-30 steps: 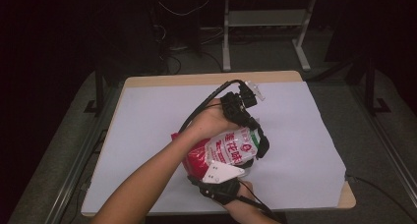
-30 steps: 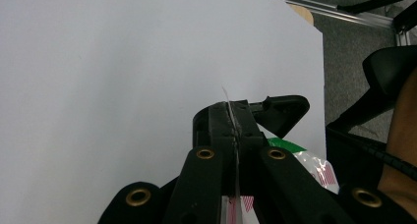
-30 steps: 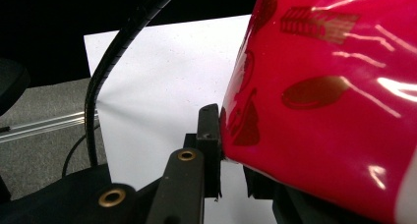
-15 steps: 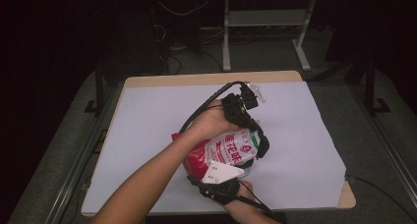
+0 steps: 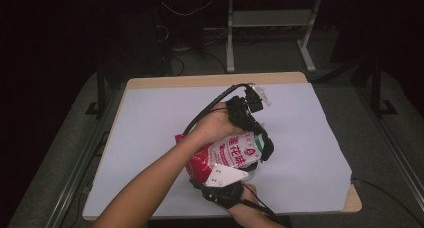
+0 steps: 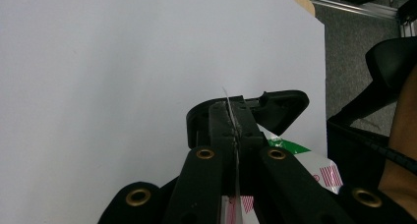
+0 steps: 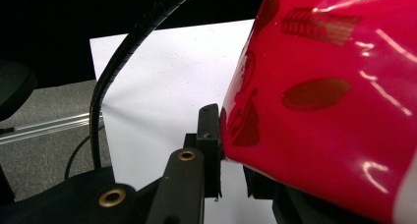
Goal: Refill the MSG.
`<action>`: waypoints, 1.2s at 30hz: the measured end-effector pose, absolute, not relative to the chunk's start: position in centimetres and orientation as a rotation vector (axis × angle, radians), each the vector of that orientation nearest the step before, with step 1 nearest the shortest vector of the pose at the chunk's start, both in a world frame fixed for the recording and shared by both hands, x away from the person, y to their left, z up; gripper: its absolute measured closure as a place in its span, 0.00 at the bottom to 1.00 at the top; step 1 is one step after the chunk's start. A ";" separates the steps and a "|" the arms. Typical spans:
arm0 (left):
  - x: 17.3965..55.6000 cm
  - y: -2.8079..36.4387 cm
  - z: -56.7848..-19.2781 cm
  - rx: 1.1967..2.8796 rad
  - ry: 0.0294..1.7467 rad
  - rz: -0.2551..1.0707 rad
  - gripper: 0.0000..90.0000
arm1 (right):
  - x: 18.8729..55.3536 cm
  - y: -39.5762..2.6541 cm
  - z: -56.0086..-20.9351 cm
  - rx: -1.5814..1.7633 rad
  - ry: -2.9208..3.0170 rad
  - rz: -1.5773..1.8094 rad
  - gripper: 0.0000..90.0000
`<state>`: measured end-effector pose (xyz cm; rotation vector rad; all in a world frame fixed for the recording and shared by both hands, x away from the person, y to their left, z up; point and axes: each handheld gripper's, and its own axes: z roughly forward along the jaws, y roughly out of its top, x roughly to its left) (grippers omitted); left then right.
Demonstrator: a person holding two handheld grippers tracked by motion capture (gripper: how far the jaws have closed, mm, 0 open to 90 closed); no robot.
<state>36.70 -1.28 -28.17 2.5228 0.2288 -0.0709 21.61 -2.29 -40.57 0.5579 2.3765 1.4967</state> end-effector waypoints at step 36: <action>36.7 -1.3 -28.2 2.527 0.229 -0.069 1.00 | 21.7 -2.2 -40.4 0.542 2.366 1.511 0.88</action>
